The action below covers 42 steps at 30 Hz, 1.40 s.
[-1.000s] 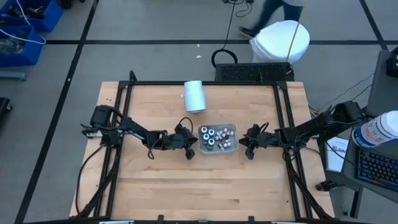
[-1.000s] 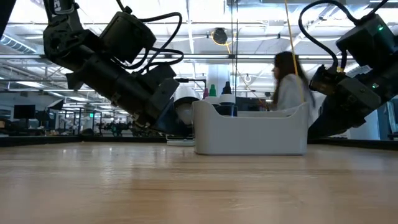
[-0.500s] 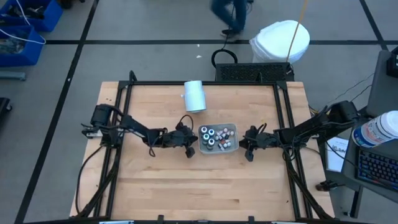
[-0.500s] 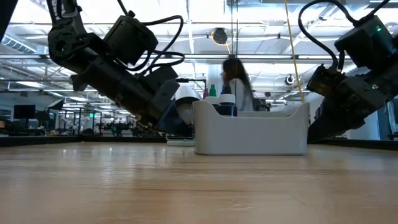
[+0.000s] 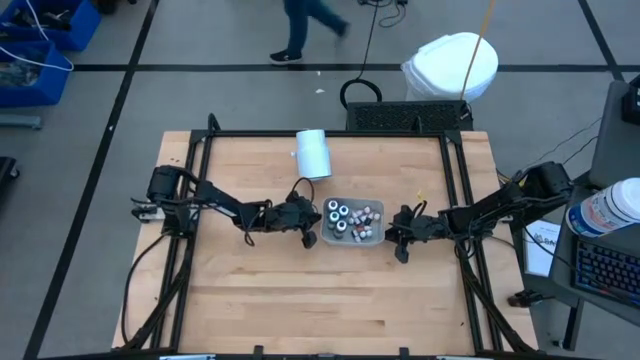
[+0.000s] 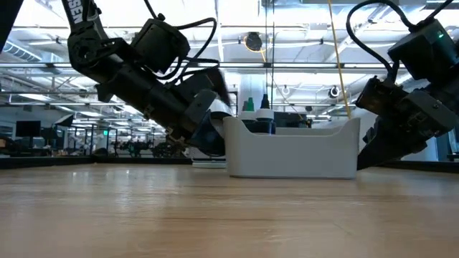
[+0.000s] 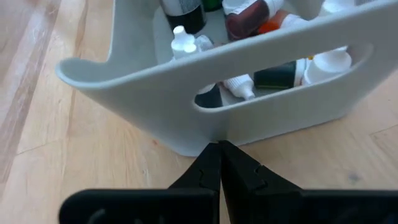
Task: Pick & Place food coloring
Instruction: Adjust the gray bin, then return to Home Position
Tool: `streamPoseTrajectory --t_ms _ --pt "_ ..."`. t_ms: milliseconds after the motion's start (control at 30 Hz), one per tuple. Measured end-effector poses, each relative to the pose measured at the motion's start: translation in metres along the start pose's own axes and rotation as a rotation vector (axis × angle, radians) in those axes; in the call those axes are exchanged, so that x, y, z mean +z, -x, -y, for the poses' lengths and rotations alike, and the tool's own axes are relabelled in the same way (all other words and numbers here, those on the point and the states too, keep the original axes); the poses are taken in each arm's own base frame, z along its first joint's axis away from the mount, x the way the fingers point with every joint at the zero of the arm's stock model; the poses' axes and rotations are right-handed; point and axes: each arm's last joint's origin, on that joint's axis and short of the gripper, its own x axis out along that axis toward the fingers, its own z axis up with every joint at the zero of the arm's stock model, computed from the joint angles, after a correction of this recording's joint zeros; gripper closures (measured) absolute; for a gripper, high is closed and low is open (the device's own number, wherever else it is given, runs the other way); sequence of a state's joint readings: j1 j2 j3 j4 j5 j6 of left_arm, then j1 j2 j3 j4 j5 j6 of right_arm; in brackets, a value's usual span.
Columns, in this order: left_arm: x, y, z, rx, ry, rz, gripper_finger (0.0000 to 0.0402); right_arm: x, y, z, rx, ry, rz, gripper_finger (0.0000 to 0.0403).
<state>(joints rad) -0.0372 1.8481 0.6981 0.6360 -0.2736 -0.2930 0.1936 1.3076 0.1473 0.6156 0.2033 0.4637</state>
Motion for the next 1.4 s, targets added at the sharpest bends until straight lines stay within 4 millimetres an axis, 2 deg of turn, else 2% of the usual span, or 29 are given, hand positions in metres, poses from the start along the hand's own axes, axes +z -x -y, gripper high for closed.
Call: streamPoseTrajectory --t_ms 300,433,633,800,900,1033,1133,1300,1400 --pt "-0.007 0.000 -0.001 0.022 0.031 -0.085 0.0387 -0.001 0.000 0.001 -0.010 -0.010 -0.007 0.0403" --pt "-0.010 0.001 -0.001 0.031 0.021 -0.114 0.0398 -0.001 0.000 0.001 0.001 -0.005 -0.023 0.0403" --pt "-0.007 0.011 0.003 0.019 -0.093 -0.151 0.0397 0.004 0.009 -0.001 0.044 0.040 -0.015 0.0403" --pt "0.013 0.043 0.004 -0.002 -0.182 -0.104 0.0394 0.010 0.026 0.000 0.054 0.036 0.001 0.0403" --pt "0.026 0.075 0.002 -0.086 -0.246 0.009 0.0398 0.014 0.039 0.001 0.071 0.047 0.036 0.0403" --pt "0.038 0.118 -0.008 -0.202 -0.306 0.222 0.0397 0.027 0.057 -0.002 0.136 0.147 0.185 0.0403" --pt "0.034 0.141 -0.014 -0.306 -0.388 0.323 0.0398 0.034 0.068 -0.004 0.202 0.222 0.285 0.0403" --pt "0.026 0.169 -0.024 -0.325 -0.368 0.388 0.0399 0.038 0.086 -0.003 0.256 0.273 0.396 0.0403" --pt "0.017 0.184 -0.026 -0.347 -0.429 0.435 0.0398 0.035 0.094 -0.001 0.275 0.291 0.412 0.0403"
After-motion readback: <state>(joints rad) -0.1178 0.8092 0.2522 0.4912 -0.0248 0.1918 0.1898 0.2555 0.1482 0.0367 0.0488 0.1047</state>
